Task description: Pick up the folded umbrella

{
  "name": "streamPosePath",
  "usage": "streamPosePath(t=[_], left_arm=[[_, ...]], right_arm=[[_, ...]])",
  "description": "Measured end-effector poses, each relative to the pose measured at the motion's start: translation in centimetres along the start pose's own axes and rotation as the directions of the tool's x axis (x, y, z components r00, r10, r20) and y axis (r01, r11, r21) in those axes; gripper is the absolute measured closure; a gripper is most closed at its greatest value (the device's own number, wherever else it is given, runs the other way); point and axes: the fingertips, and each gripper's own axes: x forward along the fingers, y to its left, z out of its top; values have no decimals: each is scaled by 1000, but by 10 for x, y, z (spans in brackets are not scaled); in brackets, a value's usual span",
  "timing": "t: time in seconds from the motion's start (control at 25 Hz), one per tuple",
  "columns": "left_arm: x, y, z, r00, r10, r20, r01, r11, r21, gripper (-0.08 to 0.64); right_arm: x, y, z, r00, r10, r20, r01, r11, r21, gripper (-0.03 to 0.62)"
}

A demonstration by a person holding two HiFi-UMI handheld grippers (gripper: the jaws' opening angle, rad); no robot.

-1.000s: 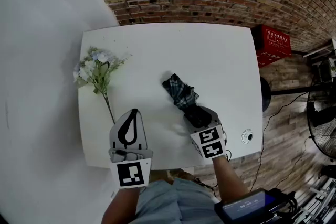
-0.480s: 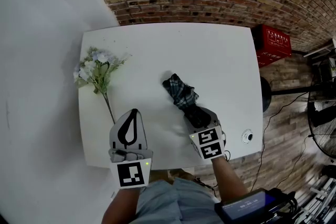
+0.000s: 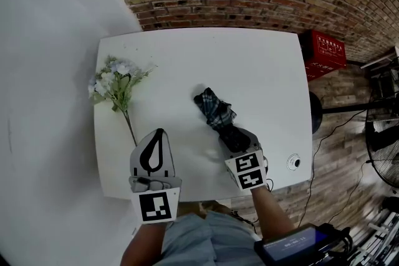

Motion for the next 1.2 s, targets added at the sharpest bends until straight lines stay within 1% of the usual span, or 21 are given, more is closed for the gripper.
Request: streamPosePath(t=[0.48,1.2], left_arm=[[-3,1,2,1000,-5,7,5,1000,-1,552],[-14,5,16,1000,8,26,-8,1000,13,552]], right_arm=[[0,1,3,1000,-16,11,16,1000,11,403],[-12,-1,22,997,-38,69,38,999,8,407]])
